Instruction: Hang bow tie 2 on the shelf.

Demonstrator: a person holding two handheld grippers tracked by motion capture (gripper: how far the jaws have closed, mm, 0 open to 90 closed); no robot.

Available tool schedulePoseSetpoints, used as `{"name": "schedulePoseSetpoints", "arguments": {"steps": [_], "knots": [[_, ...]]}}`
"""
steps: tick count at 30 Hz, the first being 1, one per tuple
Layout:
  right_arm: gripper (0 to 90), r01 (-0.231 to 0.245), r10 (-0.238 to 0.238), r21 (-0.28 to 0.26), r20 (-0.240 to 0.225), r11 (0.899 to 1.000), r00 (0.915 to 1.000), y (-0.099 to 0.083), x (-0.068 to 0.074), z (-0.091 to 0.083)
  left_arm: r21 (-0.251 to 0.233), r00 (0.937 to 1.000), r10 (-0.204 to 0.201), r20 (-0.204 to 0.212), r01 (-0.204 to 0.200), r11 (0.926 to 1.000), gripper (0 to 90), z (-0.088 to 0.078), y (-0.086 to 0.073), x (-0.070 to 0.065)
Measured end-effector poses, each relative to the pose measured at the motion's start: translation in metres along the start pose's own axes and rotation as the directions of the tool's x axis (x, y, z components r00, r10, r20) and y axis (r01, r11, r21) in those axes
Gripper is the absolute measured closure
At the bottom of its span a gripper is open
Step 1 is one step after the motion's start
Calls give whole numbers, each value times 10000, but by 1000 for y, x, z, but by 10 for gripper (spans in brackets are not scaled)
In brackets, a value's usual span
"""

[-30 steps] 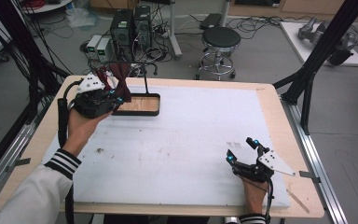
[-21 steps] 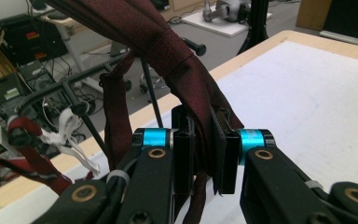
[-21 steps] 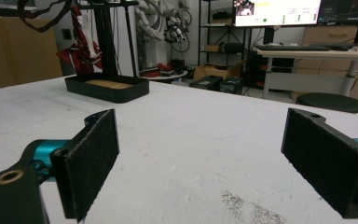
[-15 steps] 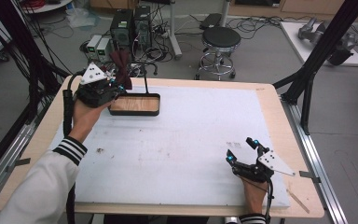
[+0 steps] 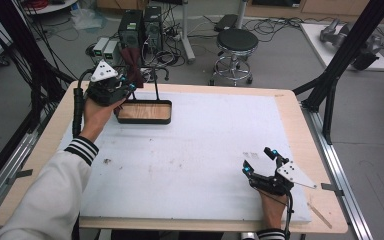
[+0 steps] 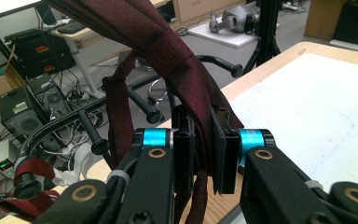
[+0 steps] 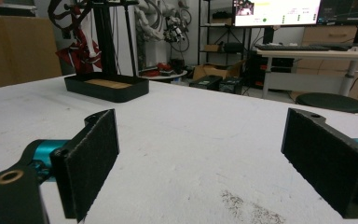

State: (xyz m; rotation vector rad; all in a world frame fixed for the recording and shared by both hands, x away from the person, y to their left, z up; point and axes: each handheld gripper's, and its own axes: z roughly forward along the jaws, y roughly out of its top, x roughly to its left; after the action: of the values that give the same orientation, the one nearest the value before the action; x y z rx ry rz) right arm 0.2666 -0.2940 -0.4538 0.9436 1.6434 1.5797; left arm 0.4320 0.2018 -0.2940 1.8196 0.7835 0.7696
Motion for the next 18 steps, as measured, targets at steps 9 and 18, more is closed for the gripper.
{"name": "schedulePoseSetpoints", "arguments": {"steps": [9, 18], "knots": [[104, 3, -3, 13, -25, 10000, 10000, 0, 0, 0, 232, 10000, -30, 59, 29, 9997, 808, 17, -7, 1], [104, 28, -28, 16, -10, 10000, 10000, 0, 0, 0, 463, 9998, -64, 191, 55, 9989, 808, 29, -12, -1]]}}
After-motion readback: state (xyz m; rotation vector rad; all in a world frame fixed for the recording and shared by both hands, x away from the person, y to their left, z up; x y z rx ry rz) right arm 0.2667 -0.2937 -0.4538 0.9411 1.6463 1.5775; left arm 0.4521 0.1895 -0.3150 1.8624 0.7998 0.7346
